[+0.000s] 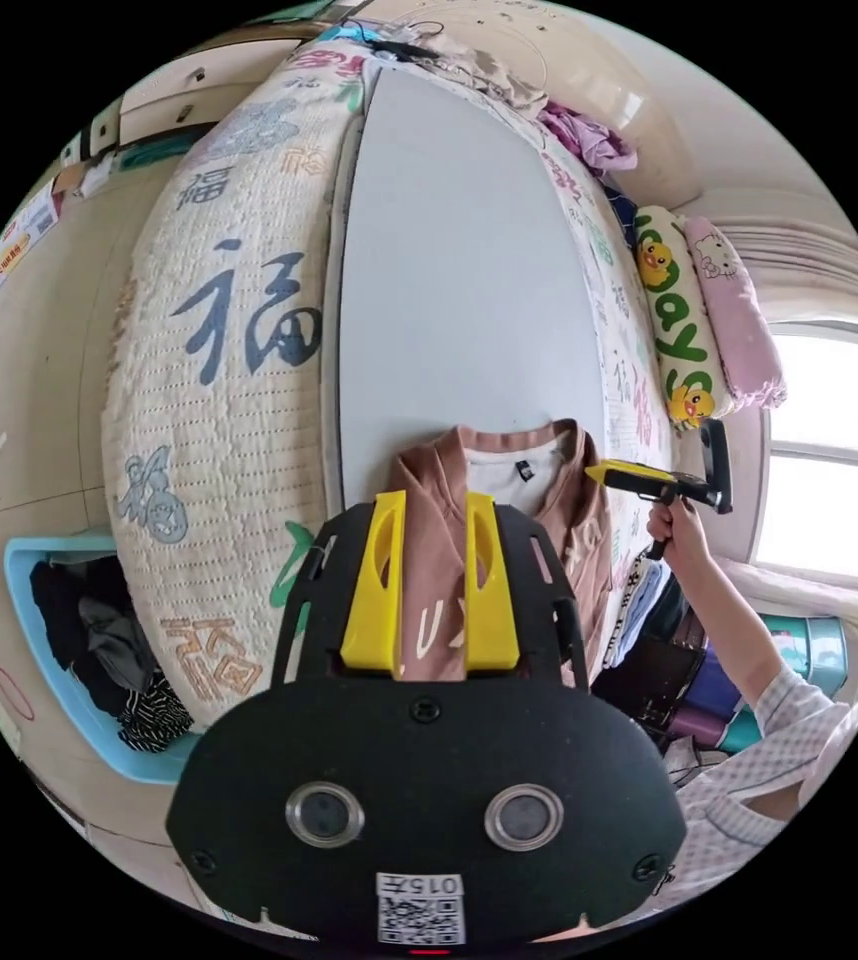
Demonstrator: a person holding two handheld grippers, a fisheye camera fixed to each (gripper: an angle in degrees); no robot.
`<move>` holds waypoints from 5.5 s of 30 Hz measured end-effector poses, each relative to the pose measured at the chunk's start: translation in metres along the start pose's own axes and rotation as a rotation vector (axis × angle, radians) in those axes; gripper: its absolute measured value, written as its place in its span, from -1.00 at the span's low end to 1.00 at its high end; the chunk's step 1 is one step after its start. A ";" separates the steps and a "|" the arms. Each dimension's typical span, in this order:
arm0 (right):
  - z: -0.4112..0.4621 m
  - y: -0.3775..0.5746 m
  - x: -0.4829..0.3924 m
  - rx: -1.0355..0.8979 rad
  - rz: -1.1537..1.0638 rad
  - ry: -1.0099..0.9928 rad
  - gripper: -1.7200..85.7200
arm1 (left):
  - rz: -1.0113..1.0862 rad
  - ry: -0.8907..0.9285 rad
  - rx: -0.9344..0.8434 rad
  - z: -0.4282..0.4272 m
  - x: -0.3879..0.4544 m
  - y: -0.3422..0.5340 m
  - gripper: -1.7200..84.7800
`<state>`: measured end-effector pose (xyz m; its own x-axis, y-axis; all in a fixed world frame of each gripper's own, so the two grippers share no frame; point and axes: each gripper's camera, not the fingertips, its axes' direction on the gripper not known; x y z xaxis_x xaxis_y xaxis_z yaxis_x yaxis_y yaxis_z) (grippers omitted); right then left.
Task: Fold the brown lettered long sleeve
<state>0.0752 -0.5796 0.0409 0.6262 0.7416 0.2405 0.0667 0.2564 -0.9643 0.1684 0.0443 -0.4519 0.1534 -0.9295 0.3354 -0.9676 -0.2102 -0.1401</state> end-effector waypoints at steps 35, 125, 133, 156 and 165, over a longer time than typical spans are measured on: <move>-0.132 0.399 -0.022 -0.105 -0.253 -0.027 -0.92 | 0.328 0.133 -0.077 0.027 0.146 0.353 -0.97; -0.028 0.704 -0.247 -0.012 -0.157 -0.331 -0.96 | -0.095 0.409 0.072 0.089 0.070 0.231 -0.74; 0.033 0.644 -0.267 -0.090 -0.163 -0.216 -0.95 | -0.005 0.155 0.018 0.095 0.077 0.214 -0.92; -0.057 0.529 0.080 0.387 0.034 -0.183 -0.67 | -0.070 0.185 0.155 0.089 0.054 0.290 -0.65; 0.055 0.453 0.155 0.229 -0.064 -0.401 -0.55 | -0.028 0.251 0.194 0.105 0.054 0.295 -0.67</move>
<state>0.1595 -0.3140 -0.3526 0.2741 0.8892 0.3664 -0.1061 0.4066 -0.9074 -0.0880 -0.1001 -0.5732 0.1014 -0.8241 0.5573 -0.9035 -0.3108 -0.2951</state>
